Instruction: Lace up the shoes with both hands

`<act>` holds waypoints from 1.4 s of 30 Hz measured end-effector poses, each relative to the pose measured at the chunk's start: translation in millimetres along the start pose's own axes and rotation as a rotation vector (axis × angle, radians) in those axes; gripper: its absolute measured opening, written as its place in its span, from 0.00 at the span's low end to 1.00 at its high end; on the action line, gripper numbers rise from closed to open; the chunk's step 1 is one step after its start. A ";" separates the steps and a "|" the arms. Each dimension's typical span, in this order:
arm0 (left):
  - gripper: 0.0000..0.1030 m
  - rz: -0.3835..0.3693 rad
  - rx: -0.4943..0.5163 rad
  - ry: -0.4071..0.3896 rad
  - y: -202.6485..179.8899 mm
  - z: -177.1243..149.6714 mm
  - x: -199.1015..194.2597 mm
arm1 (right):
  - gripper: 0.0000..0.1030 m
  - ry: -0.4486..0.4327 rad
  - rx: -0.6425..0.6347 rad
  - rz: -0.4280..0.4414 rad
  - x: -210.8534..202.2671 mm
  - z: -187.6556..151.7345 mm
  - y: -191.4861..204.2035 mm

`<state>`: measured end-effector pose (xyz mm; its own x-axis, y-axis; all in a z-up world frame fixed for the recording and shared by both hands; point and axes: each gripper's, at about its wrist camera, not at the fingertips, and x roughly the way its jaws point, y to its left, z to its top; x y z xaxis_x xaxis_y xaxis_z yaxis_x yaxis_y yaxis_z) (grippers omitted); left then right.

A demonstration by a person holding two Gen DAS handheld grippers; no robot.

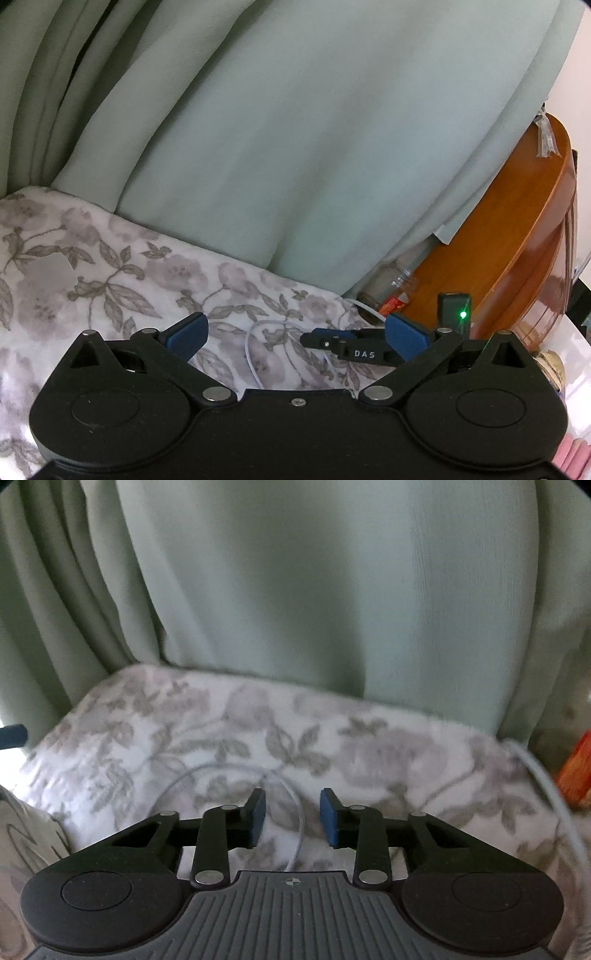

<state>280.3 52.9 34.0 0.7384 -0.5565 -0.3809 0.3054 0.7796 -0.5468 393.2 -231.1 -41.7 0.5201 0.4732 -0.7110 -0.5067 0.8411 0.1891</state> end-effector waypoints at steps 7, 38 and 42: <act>0.98 0.002 -0.007 0.004 0.7 0.1 -0.8 | 0.02 -0.018 -0.006 0.010 -2.2 -5.4 5.3; 0.98 -0.010 -0.001 0.010 -2.9 0.8 -0.3 | 0.28 -0.001 -0.442 0.112 -31.4 -6.1 46.9; 0.98 -0.013 0.003 0.014 -2.0 1.3 0.0 | 0.28 0.038 -0.535 0.172 -13.2 0.7 58.3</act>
<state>280.5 51.6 36.1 0.7261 -0.5705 -0.3839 0.3170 0.7732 -0.5493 357.3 -188.2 -20.8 0.3787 0.5738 -0.7262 -0.8653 0.4980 -0.0578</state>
